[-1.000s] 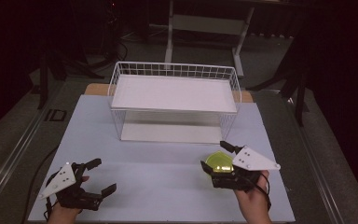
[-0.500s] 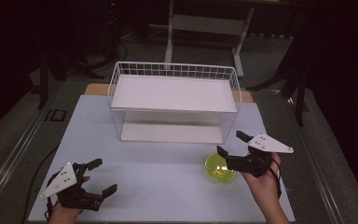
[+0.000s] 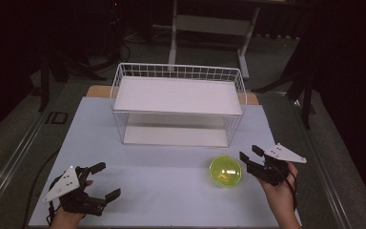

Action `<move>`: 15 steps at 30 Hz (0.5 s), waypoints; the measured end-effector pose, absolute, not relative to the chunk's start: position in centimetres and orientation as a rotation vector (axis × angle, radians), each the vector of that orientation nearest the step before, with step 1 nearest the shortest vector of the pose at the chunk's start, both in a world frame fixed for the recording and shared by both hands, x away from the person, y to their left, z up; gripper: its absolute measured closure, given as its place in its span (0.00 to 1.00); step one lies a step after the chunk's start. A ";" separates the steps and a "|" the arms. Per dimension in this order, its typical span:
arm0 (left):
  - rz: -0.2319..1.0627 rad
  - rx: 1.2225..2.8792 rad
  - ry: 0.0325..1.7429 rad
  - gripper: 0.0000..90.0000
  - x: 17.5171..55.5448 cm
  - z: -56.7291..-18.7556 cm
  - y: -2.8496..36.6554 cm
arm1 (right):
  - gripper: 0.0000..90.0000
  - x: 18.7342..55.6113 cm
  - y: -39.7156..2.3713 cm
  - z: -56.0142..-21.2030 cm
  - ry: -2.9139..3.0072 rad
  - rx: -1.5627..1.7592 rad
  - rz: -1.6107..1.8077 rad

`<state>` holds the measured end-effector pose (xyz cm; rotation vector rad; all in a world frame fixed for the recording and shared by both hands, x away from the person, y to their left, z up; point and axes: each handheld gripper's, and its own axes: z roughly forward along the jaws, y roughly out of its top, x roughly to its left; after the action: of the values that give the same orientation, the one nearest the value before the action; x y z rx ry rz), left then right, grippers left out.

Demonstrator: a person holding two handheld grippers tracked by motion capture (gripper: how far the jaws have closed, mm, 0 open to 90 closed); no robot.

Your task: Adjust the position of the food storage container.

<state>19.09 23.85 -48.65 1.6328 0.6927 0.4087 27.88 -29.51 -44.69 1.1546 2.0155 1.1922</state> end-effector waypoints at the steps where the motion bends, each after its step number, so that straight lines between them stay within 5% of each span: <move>1: 0.407 1.634 0.693 0.01 19.1 -48.7 23.9 | 0.60 27.8 -30.0 -45.5 2.029 1.193 1.164; 7: 0.407 1.634 0.693 0.01 19.1 -48.7 23.8 | 0.72 27.6 -31.0 -47.4 2.061 1.251 1.085; 11: 0.412 1.629 0.699 0.01 19.1 -48.6 23.9 | 0.99 27.1 -31.5 -49.0 2.134 1.310 1.046; 15: 0.413 1.627 0.698 0.01 19.1 -48.6 23.9 | 1.00 26.8 -31.4 -50.3 2.189 1.338 1.026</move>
<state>19.07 23.90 -48.58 1.6275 0.6977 0.4126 26.76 -31.38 -50.26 1.3376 2.1893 1.0262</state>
